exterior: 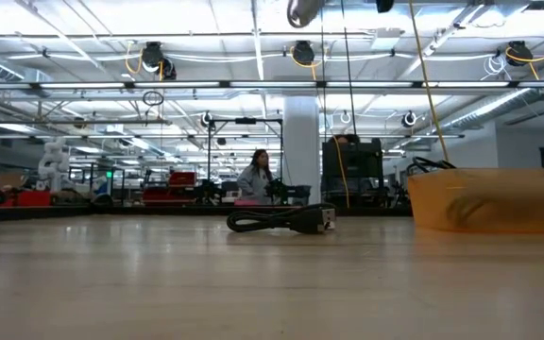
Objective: Pick and place USB-C Cables
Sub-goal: Put the white charger cable into the bin, then put the black charger cable into the bin
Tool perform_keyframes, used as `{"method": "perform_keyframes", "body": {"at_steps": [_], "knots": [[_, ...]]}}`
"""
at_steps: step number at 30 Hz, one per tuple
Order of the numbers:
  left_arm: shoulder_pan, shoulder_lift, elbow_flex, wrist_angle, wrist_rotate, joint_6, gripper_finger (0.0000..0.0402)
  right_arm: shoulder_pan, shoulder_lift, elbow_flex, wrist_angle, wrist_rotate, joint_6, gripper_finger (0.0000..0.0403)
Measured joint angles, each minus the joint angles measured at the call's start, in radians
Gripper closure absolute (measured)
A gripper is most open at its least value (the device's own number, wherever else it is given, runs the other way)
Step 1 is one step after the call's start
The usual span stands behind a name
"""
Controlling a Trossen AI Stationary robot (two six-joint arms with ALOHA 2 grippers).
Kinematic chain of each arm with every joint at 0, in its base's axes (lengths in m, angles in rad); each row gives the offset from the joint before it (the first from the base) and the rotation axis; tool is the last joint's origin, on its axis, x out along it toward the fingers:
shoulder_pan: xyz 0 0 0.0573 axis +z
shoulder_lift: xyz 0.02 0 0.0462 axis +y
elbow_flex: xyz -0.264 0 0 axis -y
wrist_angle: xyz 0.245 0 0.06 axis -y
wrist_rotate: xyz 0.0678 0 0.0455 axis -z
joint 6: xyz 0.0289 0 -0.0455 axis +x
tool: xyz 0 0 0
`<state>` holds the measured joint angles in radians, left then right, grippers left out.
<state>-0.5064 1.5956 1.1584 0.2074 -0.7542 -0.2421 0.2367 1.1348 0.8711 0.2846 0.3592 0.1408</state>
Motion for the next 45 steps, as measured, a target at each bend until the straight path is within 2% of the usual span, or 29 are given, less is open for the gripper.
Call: {"method": "perform_keyframes", "body": {"at_steps": [3,10,16,19,21,24,31,34,38,45], "knots": [[-0.007,-0.032,0.000,-0.005,0.020,0.030,0.0269,-0.019,-0.031,0.000,-0.083,0.041,0.001,0.0384],[-0.026,-0.093,0.000,-0.025,0.018,0.087,0.0268,-0.073,-0.114,0.000,-0.387,0.039,0.035,0.0382],[-0.027,-0.095,0.000,-0.070,0.012,0.066,0.0268,-0.130,-0.216,0.000,-0.677,0.104,0.039,0.0378],[-0.024,-0.095,0.000,-0.110,0.011,0.029,0.0268,-0.162,-0.250,0.000,-0.833,0.138,0.097,0.0377],[-0.019,-0.095,0.000,-0.135,0.010,0.001,0.0268,-0.178,-0.260,0.000,-0.942,0.121,0.166,0.0376],[-0.016,-0.095,0.000,-0.148,-0.006,-0.019,0.0268,-0.191,-0.259,0.000,-1.079,0.042,0.245,0.0376],[-0.005,-0.095,0.000,-0.160,-0.008,-0.029,0.0268,-0.193,-0.212,0.000,-1.332,-0.086,0.298,0.0374],[-0.004,-0.095,0.000,-0.165,-0.009,-0.034,0.0268,-0.191,-0.175,0.000,-1.404,-0.152,0.341,0.0374],[-0.004,-0.095,0.000,-0.177,-0.009,-0.044,0.0268,-0.191,-0.136,0.000,-1.415,-0.150,0.375,0.0364],[-0.003,-0.095,0.000,-0.250,-0.008,-0.110,0.0268,-0.191,-0.106,0.000,-1.399,-0.154,0.385,0.0292]]}}
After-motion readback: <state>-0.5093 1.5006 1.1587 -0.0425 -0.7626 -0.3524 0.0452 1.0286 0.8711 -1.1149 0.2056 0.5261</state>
